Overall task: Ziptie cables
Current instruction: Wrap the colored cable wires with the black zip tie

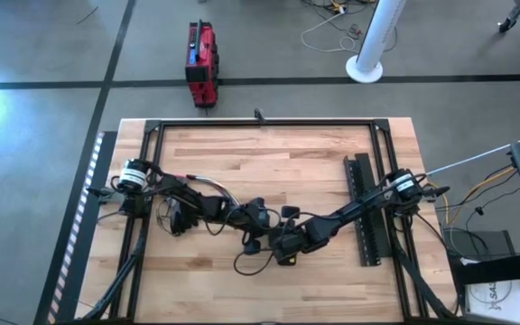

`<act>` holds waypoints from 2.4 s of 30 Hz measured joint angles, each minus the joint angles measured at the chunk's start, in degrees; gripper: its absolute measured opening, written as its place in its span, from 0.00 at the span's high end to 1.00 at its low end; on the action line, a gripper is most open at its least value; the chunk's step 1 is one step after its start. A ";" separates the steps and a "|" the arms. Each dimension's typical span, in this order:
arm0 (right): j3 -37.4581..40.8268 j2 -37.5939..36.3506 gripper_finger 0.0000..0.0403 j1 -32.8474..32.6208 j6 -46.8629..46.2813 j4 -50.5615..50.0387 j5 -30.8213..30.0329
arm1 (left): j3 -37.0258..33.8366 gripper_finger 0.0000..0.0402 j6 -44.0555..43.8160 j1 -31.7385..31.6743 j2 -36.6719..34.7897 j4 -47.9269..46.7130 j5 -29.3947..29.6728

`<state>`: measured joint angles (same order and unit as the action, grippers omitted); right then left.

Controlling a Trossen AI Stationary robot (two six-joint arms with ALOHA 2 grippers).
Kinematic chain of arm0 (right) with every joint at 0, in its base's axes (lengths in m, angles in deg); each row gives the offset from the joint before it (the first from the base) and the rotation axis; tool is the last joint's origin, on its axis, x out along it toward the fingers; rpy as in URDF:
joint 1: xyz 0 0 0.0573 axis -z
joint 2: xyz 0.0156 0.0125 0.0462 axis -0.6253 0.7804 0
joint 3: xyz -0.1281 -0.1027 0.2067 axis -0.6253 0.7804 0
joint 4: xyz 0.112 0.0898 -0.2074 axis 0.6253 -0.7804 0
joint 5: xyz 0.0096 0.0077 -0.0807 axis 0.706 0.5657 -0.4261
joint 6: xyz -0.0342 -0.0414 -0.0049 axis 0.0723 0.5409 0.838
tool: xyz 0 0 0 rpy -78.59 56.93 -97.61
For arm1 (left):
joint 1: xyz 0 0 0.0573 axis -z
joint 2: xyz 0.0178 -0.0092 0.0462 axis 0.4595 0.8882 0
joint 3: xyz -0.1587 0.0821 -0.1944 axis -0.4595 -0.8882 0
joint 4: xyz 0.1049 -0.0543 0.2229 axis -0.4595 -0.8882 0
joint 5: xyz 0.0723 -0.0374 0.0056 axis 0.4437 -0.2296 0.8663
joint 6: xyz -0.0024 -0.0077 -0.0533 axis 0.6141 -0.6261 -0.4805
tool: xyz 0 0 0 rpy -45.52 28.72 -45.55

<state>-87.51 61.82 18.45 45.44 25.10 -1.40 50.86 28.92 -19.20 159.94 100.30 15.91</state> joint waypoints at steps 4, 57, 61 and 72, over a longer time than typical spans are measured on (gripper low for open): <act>-0.59 -0.25 0.84 -0.11 -0.15 1.64 0.05 | 0.00 1.00 0.31 0.05 0.01 -0.13 -0.46; 3.29 -0.31 0.85 0.02 -5.07 3.39 2.67 | -0.28 0.98 15.46 2.52 -6.50 -6.77 3.09; 3.30 -0.31 0.82 0.02 -5.01 3.45 2.52 | -0.26 0.98 15.04 2.46 -5.93 -6.98 3.43; 3.34 -0.26 0.77 0.04 -4.57 3.75 2.38 | -0.21 0.91 14.87 2.45 -7.45 -7.07 3.61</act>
<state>-84.16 61.56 18.49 40.87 28.85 0.98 50.65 43.79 -16.74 152.48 93.23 19.51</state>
